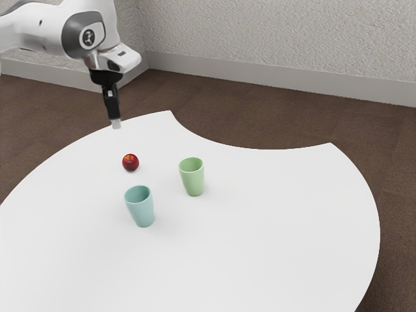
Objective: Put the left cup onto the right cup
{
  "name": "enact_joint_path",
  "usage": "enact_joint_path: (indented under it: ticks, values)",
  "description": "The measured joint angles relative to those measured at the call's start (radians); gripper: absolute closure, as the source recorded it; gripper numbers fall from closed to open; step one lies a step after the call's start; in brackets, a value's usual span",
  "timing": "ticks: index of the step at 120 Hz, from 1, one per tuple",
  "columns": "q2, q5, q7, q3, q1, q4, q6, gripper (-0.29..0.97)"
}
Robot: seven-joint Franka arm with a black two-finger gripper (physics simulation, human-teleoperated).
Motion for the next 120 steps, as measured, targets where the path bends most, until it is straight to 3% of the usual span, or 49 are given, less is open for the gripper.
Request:
enact_joint_path:
  ticks: [76,120]
  values:
    - [-0.033,-0.005,-0.013,0.002,0.007,-0.352,0.187,0.00]
    - [0.087,0.045,-0.018,0.000,0.005,-0.313,0.301,0.00]
